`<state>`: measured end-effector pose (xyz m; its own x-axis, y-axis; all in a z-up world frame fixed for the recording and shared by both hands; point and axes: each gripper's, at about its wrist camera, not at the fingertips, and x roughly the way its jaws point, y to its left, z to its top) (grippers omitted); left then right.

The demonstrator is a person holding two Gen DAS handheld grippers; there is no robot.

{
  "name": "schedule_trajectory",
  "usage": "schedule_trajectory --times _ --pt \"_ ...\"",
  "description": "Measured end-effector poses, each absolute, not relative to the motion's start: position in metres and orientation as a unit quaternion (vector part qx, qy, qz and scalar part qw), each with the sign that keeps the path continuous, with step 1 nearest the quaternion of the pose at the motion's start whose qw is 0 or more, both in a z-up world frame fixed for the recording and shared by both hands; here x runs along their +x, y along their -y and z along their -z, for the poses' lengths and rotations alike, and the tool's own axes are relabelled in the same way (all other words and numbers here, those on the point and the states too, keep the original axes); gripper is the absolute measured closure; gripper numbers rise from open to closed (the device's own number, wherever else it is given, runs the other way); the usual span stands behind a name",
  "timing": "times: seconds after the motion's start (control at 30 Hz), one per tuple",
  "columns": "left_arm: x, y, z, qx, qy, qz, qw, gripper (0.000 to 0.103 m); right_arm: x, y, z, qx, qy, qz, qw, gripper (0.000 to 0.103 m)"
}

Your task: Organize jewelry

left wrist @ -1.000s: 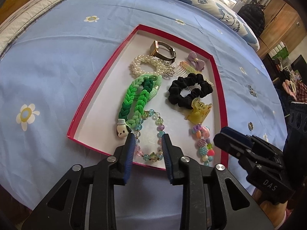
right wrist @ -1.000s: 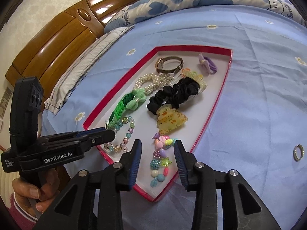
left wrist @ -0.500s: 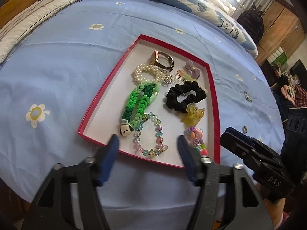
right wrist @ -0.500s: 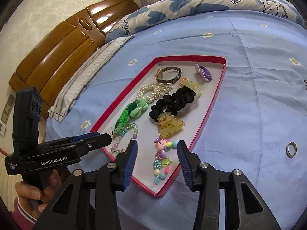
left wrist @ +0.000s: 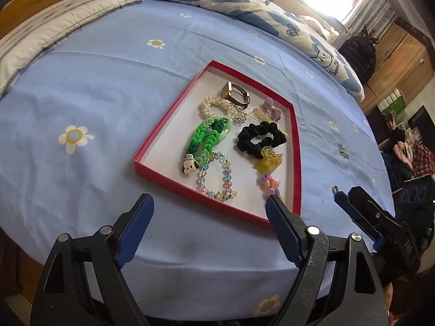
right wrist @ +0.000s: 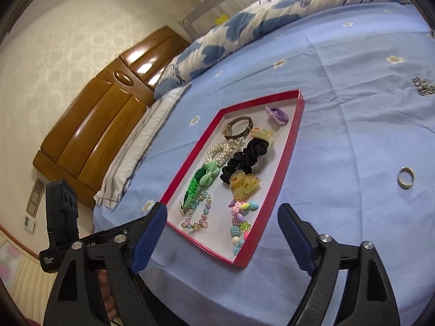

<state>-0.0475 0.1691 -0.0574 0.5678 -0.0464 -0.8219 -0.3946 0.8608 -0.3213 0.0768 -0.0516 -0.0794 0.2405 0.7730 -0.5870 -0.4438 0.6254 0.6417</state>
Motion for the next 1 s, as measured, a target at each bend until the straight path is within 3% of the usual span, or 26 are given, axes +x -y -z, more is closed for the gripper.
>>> schedule_trajectory --times 0.2,0.5,0.6,0.7,1.0 --pt "-0.059 -0.153 0.037 -0.188 -0.433 -0.124 0.873 0.016 0.06 0.057 0.066 0.128 -0.449 -0.382 0.798 0.013" --pt "-0.074 -0.135 -0.017 -0.091 -0.389 -0.149 0.904 0.005 0.052 0.058 0.005 0.01 -0.399 -0.37 0.839 0.011" --pt "-0.074 -0.138 -0.035 -0.084 -0.373 -0.158 0.91 0.0 0.053 0.062 -0.029 0.003 -0.368 -0.376 0.85 0.002" --pt "-0.07 -0.144 -0.037 -0.079 -0.361 -0.185 0.91 0.0 0.053 0.062 -0.05 -0.012 -0.338 -0.364 0.868 0.0" --pt "-0.07 -0.14 0.011 -0.07 -0.397 -0.214 0.89 0.0 0.042 0.052 0.008 0.012 -0.385 -0.357 0.851 0.0"
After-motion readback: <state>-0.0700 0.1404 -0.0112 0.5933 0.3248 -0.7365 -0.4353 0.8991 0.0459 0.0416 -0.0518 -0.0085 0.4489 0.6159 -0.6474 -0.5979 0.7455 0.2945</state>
